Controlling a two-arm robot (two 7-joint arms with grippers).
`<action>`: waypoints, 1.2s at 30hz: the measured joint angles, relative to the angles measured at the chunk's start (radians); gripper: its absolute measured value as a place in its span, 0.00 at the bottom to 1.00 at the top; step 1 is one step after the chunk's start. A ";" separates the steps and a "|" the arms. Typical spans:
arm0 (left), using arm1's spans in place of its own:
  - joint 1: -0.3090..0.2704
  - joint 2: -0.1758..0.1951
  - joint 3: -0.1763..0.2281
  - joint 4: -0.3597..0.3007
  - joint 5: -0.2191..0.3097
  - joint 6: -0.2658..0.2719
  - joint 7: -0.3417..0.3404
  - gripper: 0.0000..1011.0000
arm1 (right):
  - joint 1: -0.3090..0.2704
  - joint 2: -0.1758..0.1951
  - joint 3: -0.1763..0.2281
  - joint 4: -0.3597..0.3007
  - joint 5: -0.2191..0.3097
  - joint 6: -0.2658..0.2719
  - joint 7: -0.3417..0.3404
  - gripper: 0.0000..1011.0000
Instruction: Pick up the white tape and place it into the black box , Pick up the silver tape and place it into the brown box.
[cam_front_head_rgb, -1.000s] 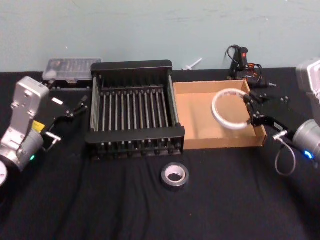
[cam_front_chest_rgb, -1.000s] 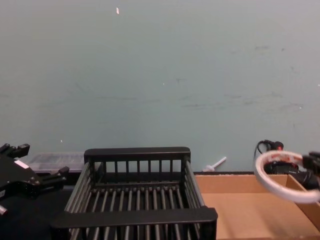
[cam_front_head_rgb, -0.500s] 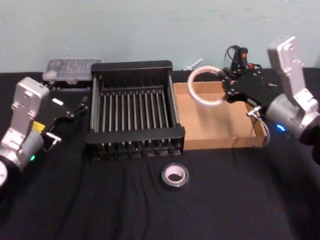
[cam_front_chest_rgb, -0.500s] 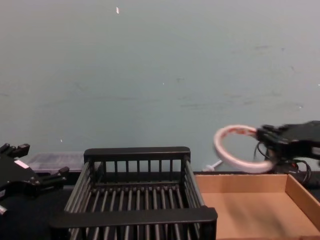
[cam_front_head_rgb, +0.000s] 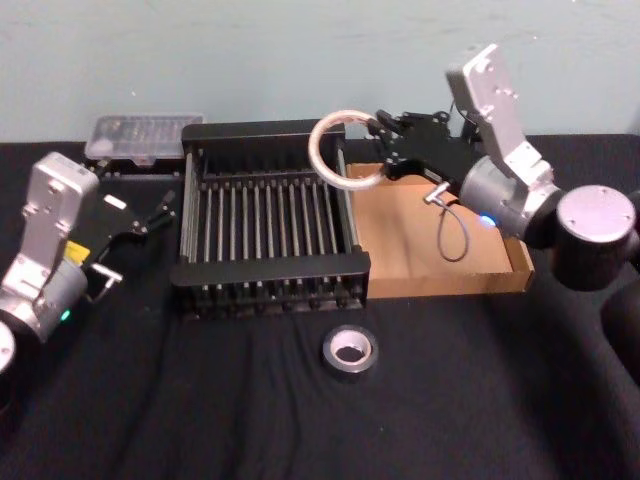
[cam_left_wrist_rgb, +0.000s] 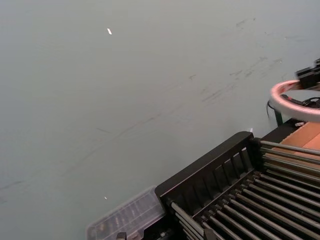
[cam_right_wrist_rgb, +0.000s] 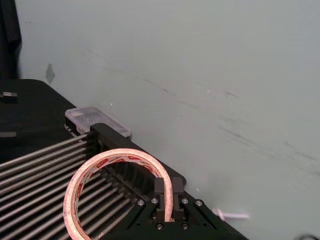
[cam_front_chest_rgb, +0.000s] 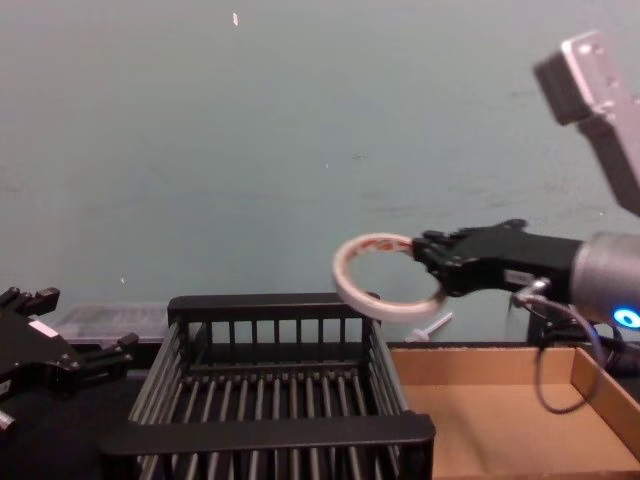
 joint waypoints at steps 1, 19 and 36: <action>0.000 0.000 0.000 0.000 0.000 0.000 0.000 0.99 | 0.058 -0.049 -0.031 0.093 -0.021 -0.034 0.003 0.10; 0.000 0.000 0.000 0.000 0.000 0.000 0.000 0.99 | 0.123 -0.131 -0.078 0.275 -0.063 -0.084 0.015 0.10; 0.000 0.000 0.000 0.000 0.000 0.000 0.000 0.99 | 0.122 -0.130 -0.079 0.277 -0.067 -0.087 0.017 0.16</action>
